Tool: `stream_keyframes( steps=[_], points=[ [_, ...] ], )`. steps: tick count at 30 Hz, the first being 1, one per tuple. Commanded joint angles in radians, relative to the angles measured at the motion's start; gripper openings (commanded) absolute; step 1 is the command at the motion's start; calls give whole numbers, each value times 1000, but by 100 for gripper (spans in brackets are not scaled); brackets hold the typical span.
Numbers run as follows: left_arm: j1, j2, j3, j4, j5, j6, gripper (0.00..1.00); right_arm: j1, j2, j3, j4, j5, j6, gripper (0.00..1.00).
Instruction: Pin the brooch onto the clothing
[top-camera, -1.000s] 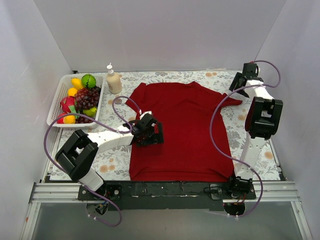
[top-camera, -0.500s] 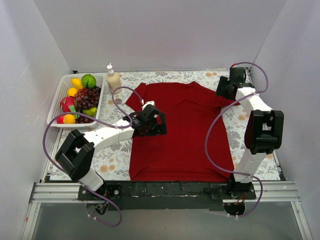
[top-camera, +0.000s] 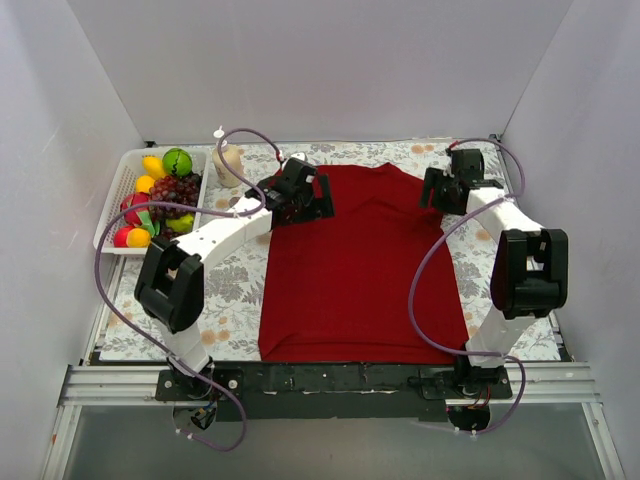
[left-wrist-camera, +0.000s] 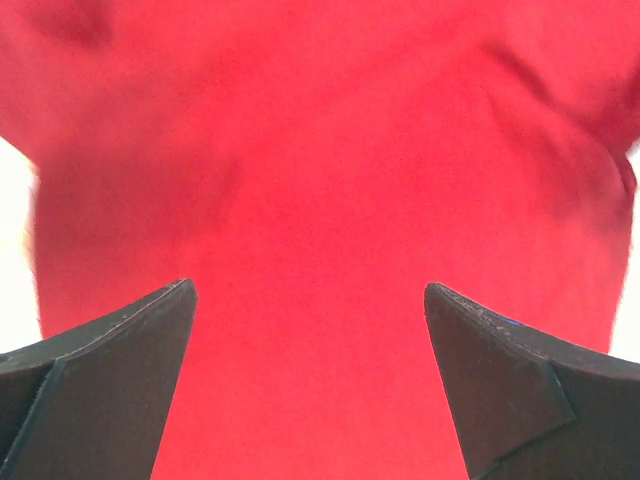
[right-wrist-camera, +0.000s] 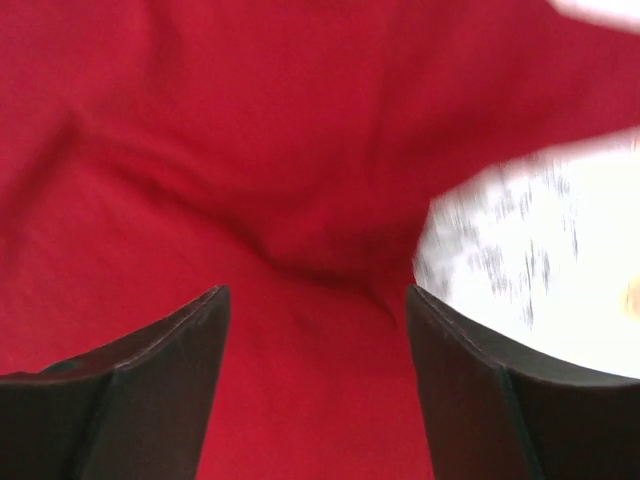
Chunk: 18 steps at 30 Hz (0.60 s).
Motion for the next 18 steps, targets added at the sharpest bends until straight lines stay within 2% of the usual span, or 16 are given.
stream_keyframes(
  steps=[1, 5, 6, 10, 18],
  points=[
    [71, 97, 154, -66, -50, 82, 98, 26, 117, 208, 25, -25, -38, 80],
    [116, 296, 345, -133, -88, 122, 98, 46, 223, 325, 11, -14, -58, 84],
    [121, 338, 432, -164, -103, 133, 98, 51, 243, 343, 8, -16, -61, 84],
    [144, 485, 588, -189, -122, 165, 98, 58, 375, 461, -55, -34, -68, 84],
    [174, 674, 770, -178, -136, 214, 98, 61, 496, 558, -73, -39, -46, 84]
  ],
)
